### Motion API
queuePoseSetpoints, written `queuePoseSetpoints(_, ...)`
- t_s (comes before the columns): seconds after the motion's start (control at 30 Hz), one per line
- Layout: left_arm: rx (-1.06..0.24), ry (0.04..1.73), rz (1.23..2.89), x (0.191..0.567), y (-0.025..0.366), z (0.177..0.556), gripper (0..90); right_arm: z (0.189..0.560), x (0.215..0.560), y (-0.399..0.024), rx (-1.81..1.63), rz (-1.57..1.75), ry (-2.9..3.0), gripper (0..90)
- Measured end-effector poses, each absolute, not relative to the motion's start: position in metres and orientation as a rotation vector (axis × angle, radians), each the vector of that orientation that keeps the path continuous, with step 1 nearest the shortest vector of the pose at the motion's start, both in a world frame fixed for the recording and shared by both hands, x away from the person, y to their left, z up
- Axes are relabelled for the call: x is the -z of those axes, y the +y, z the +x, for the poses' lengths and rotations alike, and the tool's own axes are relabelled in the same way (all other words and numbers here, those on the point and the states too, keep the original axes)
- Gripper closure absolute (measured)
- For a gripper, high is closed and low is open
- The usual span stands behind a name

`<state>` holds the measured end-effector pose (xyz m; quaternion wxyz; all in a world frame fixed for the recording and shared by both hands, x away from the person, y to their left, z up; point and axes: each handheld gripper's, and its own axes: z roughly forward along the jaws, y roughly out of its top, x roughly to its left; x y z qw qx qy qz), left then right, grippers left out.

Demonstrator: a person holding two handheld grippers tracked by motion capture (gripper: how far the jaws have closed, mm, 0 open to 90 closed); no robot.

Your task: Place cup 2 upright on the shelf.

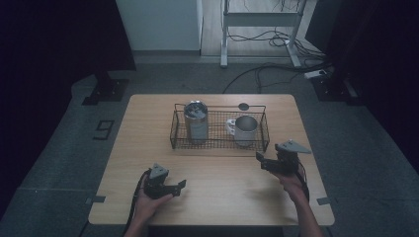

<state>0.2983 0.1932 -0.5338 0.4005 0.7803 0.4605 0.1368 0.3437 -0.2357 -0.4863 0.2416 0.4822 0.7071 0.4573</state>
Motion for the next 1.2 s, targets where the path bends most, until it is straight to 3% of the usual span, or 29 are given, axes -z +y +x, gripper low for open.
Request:
queuePoseSetpoints(0.6, -0.343, 1.161, 1.983, 0.535, 0.191, 0.298, 14.6, 0.311, 0.537, -0.254, -1.185, 1.4, 2.005, 14.7)
queuePoseSetpoints(1.2, -0.357, 1.156, 1.978, 0.532, 0.192, 0.297, 14.6, 0.309, 0.544, -0.25, -1.158, 1.396, 2.026, 15.1)
